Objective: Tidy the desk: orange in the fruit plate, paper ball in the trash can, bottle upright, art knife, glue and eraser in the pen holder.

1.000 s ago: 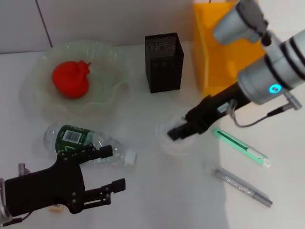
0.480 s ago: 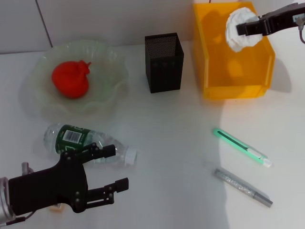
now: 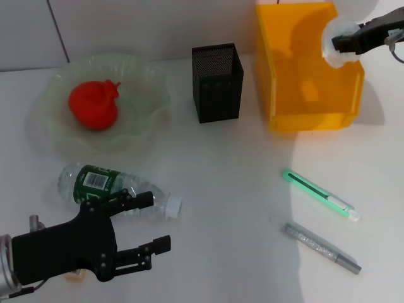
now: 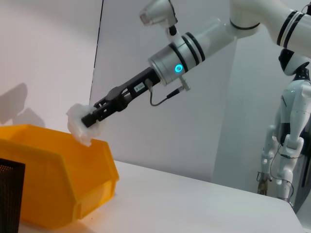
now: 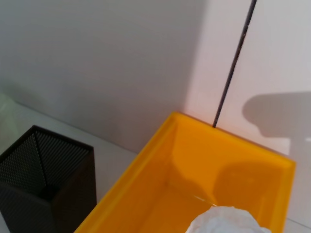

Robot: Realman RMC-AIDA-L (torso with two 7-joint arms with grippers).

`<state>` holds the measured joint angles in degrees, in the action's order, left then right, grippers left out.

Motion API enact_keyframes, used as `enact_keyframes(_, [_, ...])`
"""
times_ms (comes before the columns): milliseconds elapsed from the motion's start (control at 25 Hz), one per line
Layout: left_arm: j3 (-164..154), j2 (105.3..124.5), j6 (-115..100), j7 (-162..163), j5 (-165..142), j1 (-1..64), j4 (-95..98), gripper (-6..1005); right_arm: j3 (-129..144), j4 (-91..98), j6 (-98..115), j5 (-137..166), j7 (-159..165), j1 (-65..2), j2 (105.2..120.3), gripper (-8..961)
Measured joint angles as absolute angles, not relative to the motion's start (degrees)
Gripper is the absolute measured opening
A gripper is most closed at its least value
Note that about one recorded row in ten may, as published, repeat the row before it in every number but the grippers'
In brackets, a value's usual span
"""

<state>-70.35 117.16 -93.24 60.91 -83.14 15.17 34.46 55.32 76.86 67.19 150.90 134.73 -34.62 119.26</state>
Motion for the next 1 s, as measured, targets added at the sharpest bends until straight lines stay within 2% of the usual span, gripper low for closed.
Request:
enact_keyframes(200, [-70.29, 117.16, -93.2, 60.9, -83.14, 15.4, 34.63, 754, 57.34, 74.56, 65.07, 150.63, 134.82, -34.38, 119.22, 477])
enact_keyframes(640, [-70.11, 117.05, -92.91, 60.9, -83.14, 16.04, 34.87, 744, 57.15, 76.01, 66.69, 146.58, 134.88, -33.36, 119.11, 750])
enact_keyframes(760, [-69.74, 116.74, -92.89, 60.95, -83.14, 16.08, 34.98, 741, 56.94, 80.51, 72.07, 138.5, 133.31, -30.26, 119.01, 810])
enact_keyframes(800, [-69.16, 116.5, -92.87, 60.99, -83.15, 16.1, 34.99, 740, 56.35, 83.97, 76.95, 129.06, 129.96, -26.72, 118.95, 810])
enact_keyframes(840, [-69.16, 116.5, -92.87, 60.99, -83.15, 16.1, 34.99, 739, 56.35, 83.97, 76.95, 129.06, 129.96, -26.72, 118.95, 810])
enact_keyframes(880, [-68.47, 116.38, -92.73, 60.97, -83.15, 16.2, 35.06, 739, 55.37, 86.38, 81.79, 117.97, 124.12, -22.06, 118.95, 811])
enact_keyframes(920, [-68.47, 116.38, -92.73, 60.97, -83.15, 16.2, 35.06, 738, 55.37, 86.38, 81.79, 117.97, 124.12, -22.06, 118.95, 811])
enact_keyframes(1000, [-67.82, 116.08, -92.29, 61.01, -83.19, 16.35, 35.62, 736, 53.36, 85.99, 87.29, 106.54, 114.78, -15.96, 119.03, 811])
